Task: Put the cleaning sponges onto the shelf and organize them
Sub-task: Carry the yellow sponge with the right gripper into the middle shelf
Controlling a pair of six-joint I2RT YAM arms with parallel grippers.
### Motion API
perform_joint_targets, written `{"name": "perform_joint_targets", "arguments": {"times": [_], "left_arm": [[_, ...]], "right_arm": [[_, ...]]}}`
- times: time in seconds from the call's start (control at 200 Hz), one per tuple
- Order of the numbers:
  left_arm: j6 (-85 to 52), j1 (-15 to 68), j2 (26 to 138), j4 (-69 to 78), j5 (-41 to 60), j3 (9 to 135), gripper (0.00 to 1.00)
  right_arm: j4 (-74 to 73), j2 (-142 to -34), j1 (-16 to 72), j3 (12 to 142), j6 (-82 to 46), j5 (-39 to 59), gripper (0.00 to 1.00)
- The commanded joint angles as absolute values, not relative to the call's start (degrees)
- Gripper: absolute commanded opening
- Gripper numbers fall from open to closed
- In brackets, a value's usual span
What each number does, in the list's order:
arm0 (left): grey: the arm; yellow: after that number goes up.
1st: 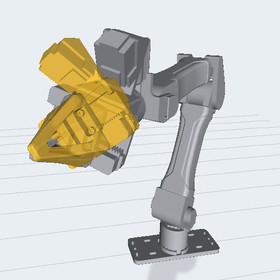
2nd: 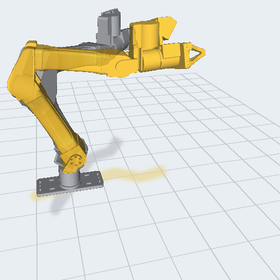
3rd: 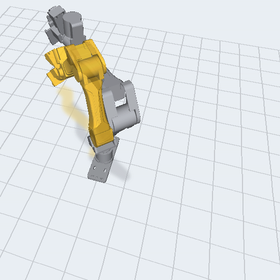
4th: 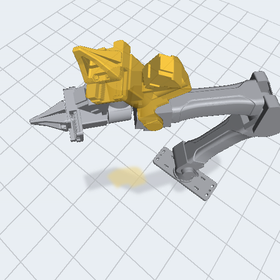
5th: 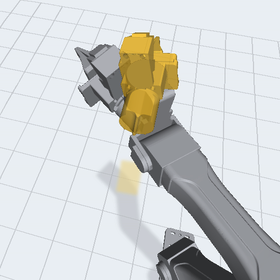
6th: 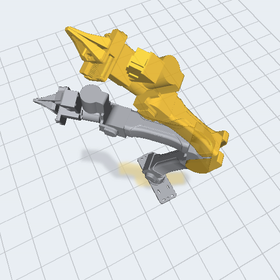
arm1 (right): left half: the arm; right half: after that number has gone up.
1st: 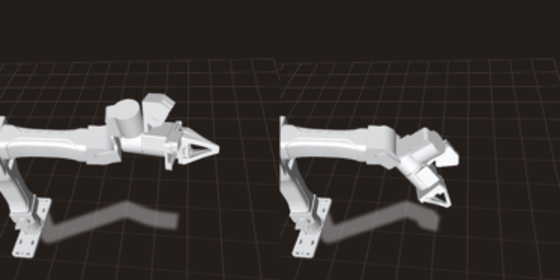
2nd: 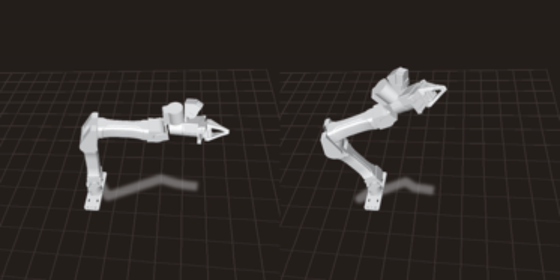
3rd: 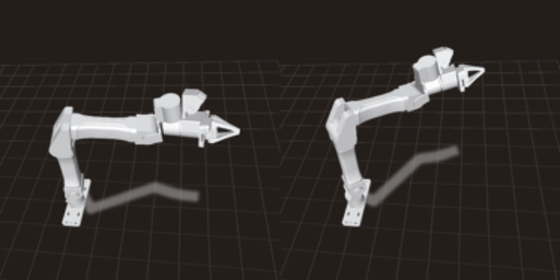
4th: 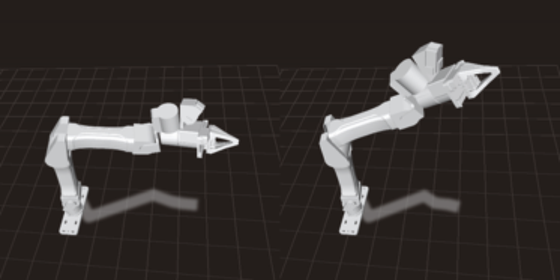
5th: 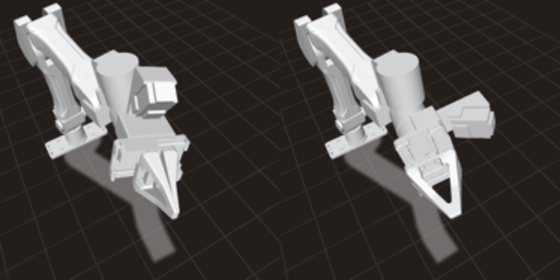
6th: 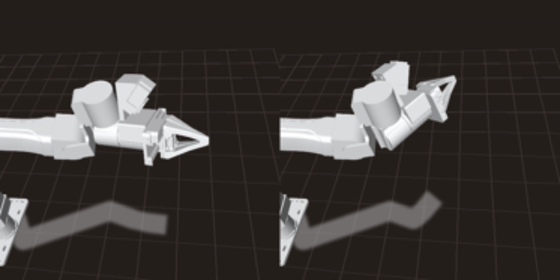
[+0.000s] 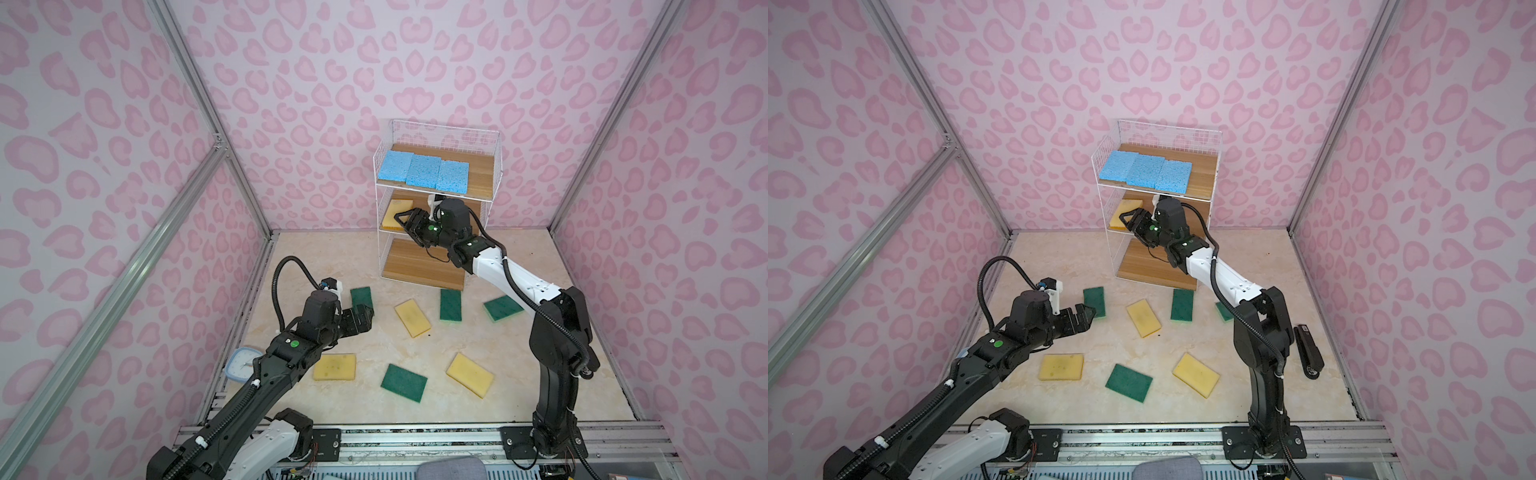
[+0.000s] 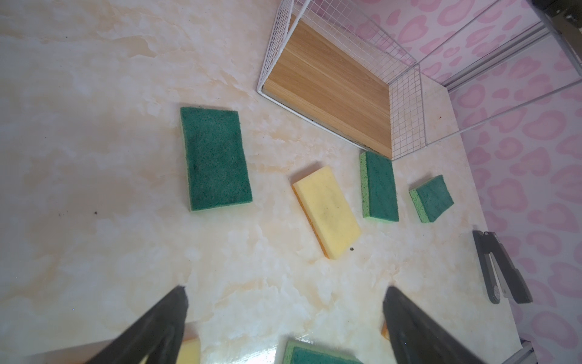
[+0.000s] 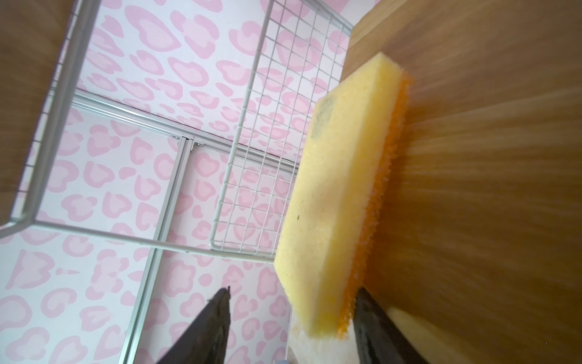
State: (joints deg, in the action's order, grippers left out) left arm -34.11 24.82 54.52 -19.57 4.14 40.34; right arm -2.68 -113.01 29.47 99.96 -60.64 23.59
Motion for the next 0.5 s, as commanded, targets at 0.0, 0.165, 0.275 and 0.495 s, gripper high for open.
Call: {"name": "perform_joint_targets", "arguments": {"times": [0.0,0.165,0.275,0.495], "left_arm": [[-34.19,24.70,54.84,-17.72,4.39,40.88,0.98],[-34.15,24.70,54.95,-17.77,4.36,41.15,0.98],[-34.01,24.70,55.19,-18.00,4.37,41.42,0.98],[-33.66,24.70,56.07,-18.20,4.31,42.34,0.98]], "right_arm": [[1.32,-112.20,29.68,100.31,-56.55,20.91,0.68],[4.79,-111.31,29.83,100.65,-53.91,19.10,0.71],[7.53,-110.83,29.91,101.39,-51.83,17.67,0.73],[14.98,-110.39,30.73,104.39,-45.69,12.25,0.78]]}}
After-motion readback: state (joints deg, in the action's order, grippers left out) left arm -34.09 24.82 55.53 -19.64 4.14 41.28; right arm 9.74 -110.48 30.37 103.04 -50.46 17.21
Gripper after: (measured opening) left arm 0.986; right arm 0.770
